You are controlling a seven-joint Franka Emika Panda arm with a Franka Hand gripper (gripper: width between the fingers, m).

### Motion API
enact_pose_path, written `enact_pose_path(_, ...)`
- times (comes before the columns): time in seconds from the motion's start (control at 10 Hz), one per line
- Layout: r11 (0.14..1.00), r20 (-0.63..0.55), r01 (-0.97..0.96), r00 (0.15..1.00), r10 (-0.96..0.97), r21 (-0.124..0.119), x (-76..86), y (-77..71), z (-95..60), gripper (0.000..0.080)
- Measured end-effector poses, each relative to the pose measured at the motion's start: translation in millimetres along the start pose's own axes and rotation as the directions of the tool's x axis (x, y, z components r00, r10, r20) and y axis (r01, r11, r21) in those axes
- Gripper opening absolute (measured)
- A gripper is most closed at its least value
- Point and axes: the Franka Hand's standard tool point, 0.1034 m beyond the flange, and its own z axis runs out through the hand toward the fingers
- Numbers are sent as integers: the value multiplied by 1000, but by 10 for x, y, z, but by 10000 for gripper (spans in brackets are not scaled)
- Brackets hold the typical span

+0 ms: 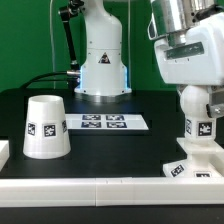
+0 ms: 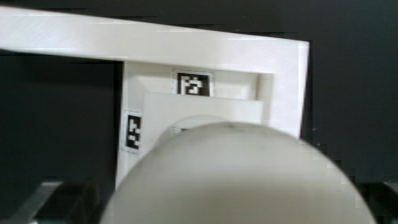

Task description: Assemble lamp

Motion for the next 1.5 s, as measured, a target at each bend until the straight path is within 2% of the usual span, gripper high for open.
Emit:
enact_pose_path(0.2,964,-8,265,964,-265,7,14,-3,-1,698)
enact_pose_path(0.6,886,-7,463,887,-463,9,-9,-25,-47,699)
enact_pose_path(0.9,758,-7,652,758,-652,4,-6,-16,-36,699)
enact_pose_path(1.0,679,-1,734,679,-734,-22,-44,4,-24,699)
enact_pose_path(1.1,540,-3,840,541,-841,-49,-57,2,-26,699)
enact_pose_path(1.2,424,0,903,425,-905,-63,-43,-1,-36,699)
enact_pose_path(1.5,104,22,992,106,-994,-74,21,-18,-84,699)
